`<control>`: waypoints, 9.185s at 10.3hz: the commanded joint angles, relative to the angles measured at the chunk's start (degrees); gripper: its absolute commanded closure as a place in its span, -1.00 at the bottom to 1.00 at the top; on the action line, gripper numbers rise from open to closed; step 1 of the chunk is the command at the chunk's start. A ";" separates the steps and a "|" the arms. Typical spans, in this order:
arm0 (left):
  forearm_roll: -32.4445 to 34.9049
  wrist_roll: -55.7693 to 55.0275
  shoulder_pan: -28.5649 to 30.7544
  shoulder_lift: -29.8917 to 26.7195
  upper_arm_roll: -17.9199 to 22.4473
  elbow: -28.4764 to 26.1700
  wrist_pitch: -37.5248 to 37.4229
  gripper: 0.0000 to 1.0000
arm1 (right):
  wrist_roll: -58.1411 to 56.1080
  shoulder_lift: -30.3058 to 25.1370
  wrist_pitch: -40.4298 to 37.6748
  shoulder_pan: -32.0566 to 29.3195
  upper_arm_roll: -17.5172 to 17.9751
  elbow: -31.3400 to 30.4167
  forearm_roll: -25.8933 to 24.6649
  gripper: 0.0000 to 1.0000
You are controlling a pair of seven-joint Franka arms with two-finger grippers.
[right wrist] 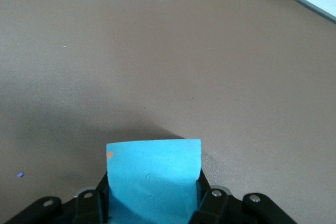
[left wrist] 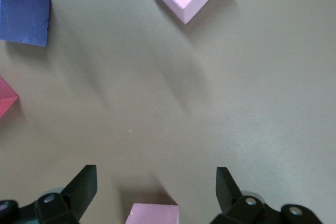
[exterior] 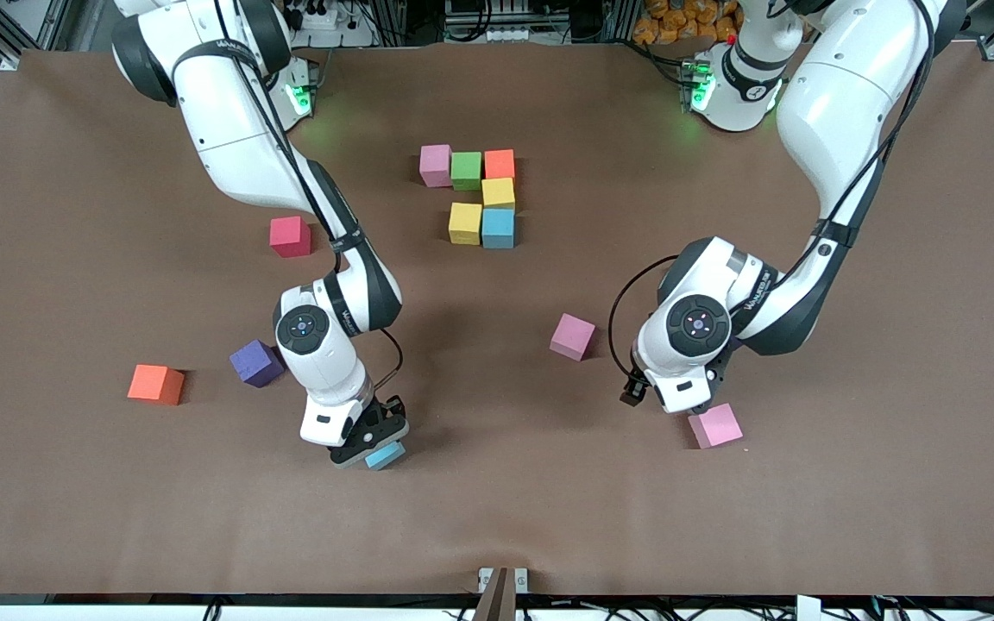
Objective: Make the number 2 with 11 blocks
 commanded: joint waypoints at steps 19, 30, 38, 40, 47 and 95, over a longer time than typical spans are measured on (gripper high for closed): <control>4.68 36.07 -0.33 -8.21 0.37 -0.64 -7.81 -1.00 | -26.65 -47.64 -9.12 24.98 -0.30 -59.71 -0.60 0.34; 5.47 55.44 29.25 -14.12 -21.92 -11.45 -7.38 -1.00 | -26.57 -42.37 -1.30 29.64 -0.04 -59.97 -0.16 0.34; 9.86 56.23 31.13 -13.94 -20.99 -9.09 -8.17 -1.00 | -26.92 -42.28 -1.38 31.57 -0.04 -60.77 -0.25 0.34; 11.08 56.59 31.31 -13.68 -20.37 -7.78 -8.17 -1.00 | -26.92 -42.80 -1.30 31.66 -0.04 -61.64 -0.25 0.35; -1.86 78.59 14.03 -23.76 6.90 -11.19 -9.32 -1.00 | -26.65 -43.86 2.05 31.75 -0.13 -62.79 -0.16 0.35; -9.03 86.38 6.17 -23.78 16.90 -11.02 -9.14 -1.00 | -28.15 -40.78 15.14 33.42 -1.00 -66.48 0.19 0.36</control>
